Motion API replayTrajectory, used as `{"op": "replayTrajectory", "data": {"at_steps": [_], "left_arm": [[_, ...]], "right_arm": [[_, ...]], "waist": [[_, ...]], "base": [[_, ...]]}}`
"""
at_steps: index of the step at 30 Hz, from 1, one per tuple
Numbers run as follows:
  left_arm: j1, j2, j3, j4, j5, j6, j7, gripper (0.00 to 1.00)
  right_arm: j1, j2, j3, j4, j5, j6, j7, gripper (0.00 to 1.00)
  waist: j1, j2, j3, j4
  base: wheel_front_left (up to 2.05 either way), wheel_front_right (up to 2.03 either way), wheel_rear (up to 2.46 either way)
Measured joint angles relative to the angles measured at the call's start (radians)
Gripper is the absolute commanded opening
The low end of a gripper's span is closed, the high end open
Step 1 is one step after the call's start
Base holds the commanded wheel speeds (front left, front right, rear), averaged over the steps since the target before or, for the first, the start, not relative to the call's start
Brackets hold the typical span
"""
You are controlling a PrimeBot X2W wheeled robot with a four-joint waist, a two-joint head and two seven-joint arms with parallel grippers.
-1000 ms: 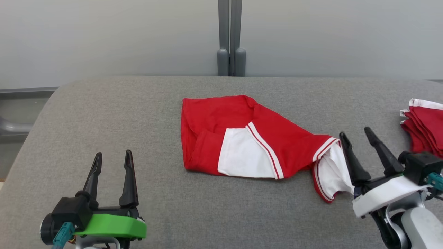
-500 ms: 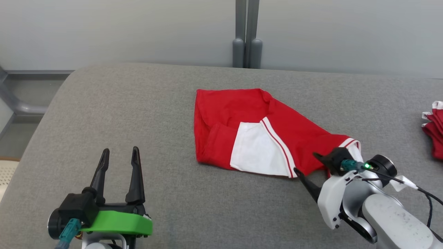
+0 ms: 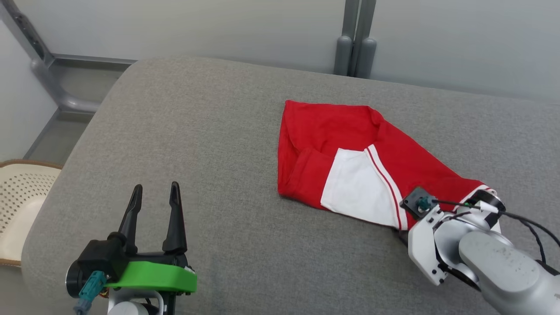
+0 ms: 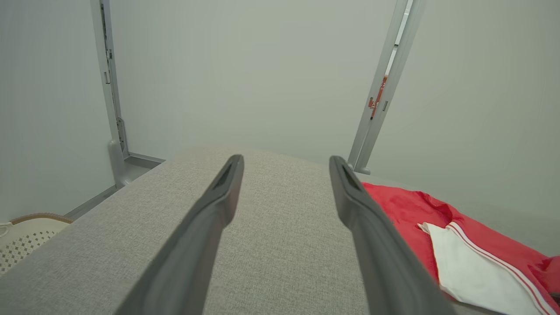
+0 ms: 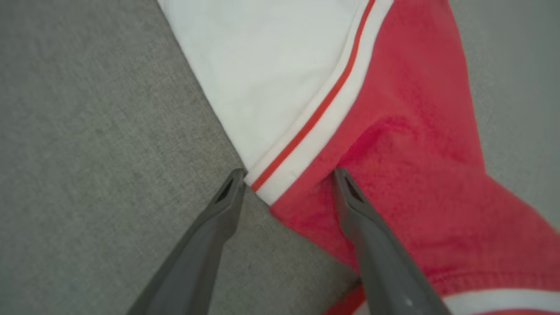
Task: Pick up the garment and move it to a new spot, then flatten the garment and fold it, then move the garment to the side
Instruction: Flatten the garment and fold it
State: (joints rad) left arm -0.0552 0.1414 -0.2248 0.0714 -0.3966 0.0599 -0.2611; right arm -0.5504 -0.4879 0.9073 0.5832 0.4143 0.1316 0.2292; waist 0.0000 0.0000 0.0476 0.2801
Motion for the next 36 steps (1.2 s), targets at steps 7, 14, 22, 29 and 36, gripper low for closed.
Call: {"op": "replayTrajectory", "data": {"at_steps": [7,14,22,29,36], "left_arm": [[-0.001,-0.001,0.010,-0.001,0.000,-0.001,0.000,1.00],[-0.001,-0.001,0.015,-0.006,0.003,-0.002,-0.001,1.00],[-0.045,-0.004,-0.001,-0.029,0.017,-0.007,-0.002,1.00],[-0.118,-0.019,-0.018,-0.044,0.038,-0.007,-0.002,1.00],[-0.162,-0.040,-0.028,-0.032,0.048,-0.017,-0.002,1.00]], "right_arm": [[-0.065,0.003,0.024,0.069,0.040,0.000,-0.095,0.00],[-0.123,0.003,-0.062,0.090,0.112,0.000,-0.178,0.00],[-0.265,-0.069,-0.220,0.116,0.221,0.000,-0.208,0.00],[-0.439,-0.179,-0.319,0.189,0.266,0.000,-0.211,0.00],[-0.545,-0.190,-0.379,0.353,0.294,0.000,-0.251,1.00]], "waist": [[0.0000,0.0000,0.004,0.020],[0.0000,0.0000,0.010,0.005],[0.0000,0.0000,0.093,-0.008],[0.0000,0.0000,0.225,-0.004],[0.0001,0.0000,0.345,0.010]], "base": [[0.00,0.00,0.00],[0.00,0.00,0.00],[0.00,0.00,0.00],[0.00,0.00,0.00],[0.00,0.00,0.00]]}}
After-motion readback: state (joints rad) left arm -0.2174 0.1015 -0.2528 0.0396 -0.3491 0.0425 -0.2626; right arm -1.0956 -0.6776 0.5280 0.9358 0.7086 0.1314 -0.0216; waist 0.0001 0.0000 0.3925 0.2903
